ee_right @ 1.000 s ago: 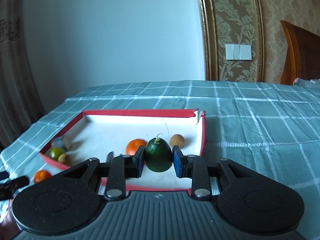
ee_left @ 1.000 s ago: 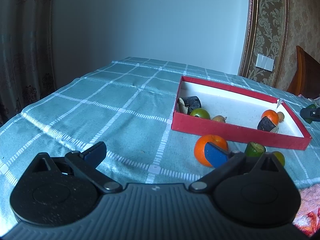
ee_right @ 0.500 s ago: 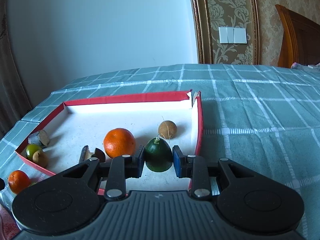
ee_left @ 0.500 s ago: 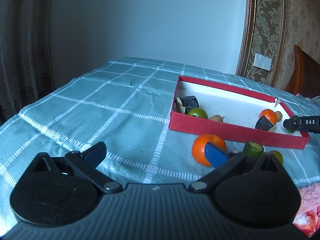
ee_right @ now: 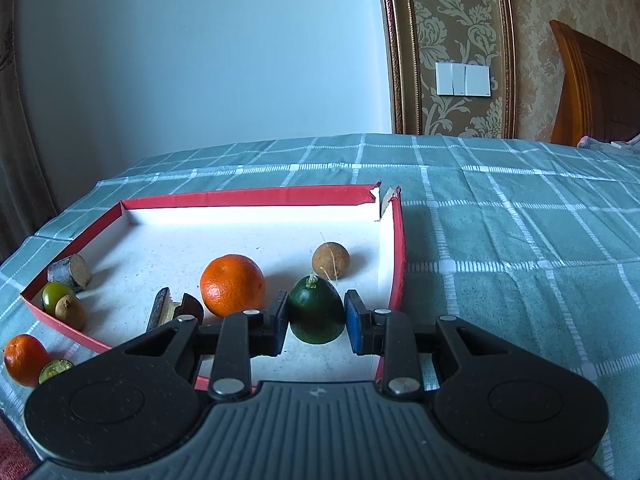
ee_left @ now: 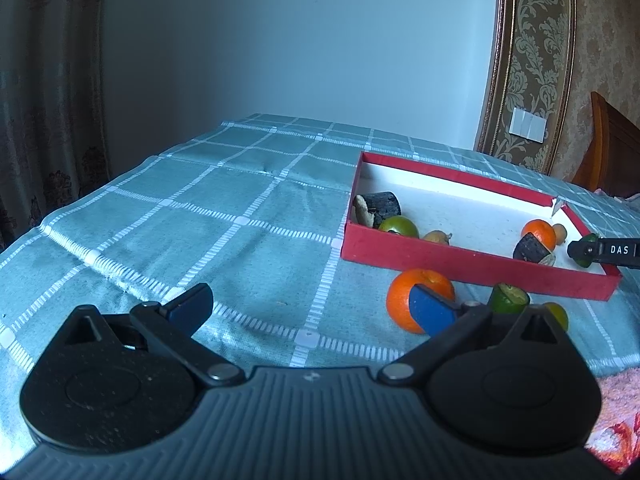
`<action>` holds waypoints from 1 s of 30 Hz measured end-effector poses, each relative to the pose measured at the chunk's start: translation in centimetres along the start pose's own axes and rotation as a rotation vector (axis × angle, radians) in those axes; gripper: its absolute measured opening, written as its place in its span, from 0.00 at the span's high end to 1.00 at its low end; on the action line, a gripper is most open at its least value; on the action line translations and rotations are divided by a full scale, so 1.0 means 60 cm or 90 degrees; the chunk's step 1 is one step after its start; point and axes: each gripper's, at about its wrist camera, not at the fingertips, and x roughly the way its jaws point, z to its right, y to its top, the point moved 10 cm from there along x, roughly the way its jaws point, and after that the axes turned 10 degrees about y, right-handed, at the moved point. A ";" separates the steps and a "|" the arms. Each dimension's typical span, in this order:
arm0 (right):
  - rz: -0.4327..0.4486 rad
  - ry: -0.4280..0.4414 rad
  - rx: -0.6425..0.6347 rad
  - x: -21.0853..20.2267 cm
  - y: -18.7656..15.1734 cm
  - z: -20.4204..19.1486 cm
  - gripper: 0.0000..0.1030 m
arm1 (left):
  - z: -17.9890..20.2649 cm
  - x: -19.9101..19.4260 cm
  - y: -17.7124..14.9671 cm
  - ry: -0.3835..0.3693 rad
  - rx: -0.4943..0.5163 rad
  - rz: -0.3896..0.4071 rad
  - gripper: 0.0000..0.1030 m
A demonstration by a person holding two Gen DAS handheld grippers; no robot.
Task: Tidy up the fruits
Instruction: 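Lower the green fruit into the tray and open the right tool, then withdraw the open right tool from the tray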
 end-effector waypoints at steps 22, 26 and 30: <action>0.037 0.015 0.025 -0.158 -0.028 -0.003 0.27 | -0.002 -0.007 0.001 0.000 -0.004 0.007 0.00; 0.044 0.005 0.056 -0.184 -0.069 0.019 0.27 | 0.002 -0.010 0.001 0.004 0.006 0.013 0.00; 0.023 0.020 0.122 -0.177 -0.107 0.037 0.26 | 0.011 -0.015 -0.001 0.005 0.028 0.023 0.00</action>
